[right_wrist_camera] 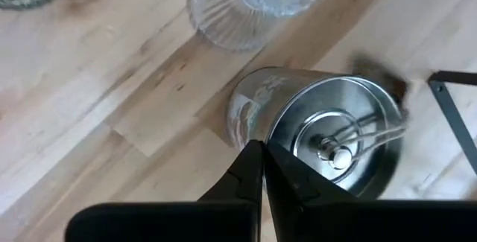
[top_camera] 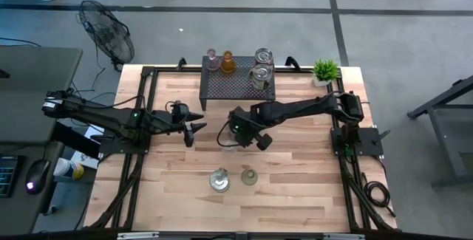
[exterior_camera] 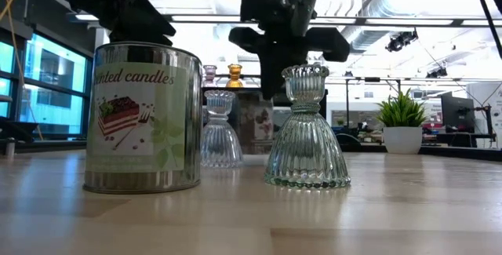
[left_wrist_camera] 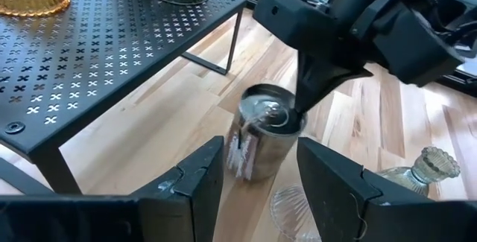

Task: Pick & Place candle stick holders
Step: Put the brown scented candle on the shelf aligned with the other scented candles

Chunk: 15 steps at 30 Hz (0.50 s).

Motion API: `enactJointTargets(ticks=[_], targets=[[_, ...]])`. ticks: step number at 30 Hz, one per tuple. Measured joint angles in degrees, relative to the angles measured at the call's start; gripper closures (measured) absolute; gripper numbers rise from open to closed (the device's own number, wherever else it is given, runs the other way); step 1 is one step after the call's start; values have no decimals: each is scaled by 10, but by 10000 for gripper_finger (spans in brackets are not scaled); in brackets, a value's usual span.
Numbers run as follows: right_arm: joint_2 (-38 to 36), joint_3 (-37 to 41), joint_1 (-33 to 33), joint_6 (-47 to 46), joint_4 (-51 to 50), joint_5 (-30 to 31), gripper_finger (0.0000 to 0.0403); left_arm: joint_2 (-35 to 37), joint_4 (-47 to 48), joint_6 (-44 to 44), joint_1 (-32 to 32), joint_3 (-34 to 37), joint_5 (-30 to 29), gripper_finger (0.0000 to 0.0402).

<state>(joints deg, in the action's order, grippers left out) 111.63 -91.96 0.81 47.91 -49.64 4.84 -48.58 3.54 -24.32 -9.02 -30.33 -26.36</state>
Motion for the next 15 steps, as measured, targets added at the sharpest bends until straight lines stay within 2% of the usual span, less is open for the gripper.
enactJointTargets(ticks=[15], targets=[[-4,-1,0,-14,-28,-6,402,0,0,0,0,0,3,236]])
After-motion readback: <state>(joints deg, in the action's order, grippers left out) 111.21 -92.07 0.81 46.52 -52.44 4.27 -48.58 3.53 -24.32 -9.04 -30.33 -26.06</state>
